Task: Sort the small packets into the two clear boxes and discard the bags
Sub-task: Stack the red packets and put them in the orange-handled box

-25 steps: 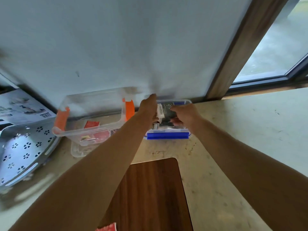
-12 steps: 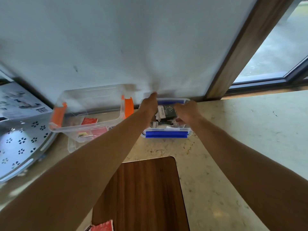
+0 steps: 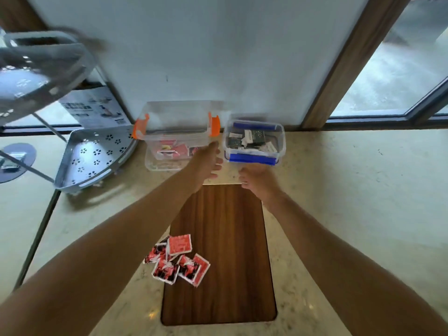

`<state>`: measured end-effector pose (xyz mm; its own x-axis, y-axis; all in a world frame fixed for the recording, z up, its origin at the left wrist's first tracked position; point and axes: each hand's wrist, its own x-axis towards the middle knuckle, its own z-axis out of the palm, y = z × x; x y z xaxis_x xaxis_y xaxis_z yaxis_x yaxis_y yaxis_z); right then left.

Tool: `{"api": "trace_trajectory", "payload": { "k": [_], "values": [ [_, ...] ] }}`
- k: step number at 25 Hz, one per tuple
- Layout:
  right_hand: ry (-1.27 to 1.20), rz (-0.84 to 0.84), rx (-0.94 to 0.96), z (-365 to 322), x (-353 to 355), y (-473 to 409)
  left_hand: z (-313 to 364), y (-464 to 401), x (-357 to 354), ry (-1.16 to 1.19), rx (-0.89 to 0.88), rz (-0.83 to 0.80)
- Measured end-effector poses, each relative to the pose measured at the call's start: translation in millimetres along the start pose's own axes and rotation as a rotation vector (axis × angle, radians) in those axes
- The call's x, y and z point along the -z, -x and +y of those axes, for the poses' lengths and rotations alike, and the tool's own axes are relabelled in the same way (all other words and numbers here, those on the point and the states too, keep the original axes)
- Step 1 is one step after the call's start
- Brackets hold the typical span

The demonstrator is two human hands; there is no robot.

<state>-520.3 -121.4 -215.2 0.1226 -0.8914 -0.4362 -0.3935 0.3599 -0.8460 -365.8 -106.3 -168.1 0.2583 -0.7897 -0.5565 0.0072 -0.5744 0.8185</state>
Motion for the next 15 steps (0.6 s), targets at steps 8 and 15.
{"api": "trace_trajectory", "payload": {
  "k": [8, 15],
  "values": [
    [0.486, -0.194, 0.001, 99.6, -98.7, 113.8, -151.2, 109.9, 84.9, 0.062, 0.247, 0.071],
    [0.620, -0.193, 0.085, 132.4, -143.7, 161.0, -235.2, 162.7, 108.8, 0.233, 0.375, 0.105]
  ]
}}
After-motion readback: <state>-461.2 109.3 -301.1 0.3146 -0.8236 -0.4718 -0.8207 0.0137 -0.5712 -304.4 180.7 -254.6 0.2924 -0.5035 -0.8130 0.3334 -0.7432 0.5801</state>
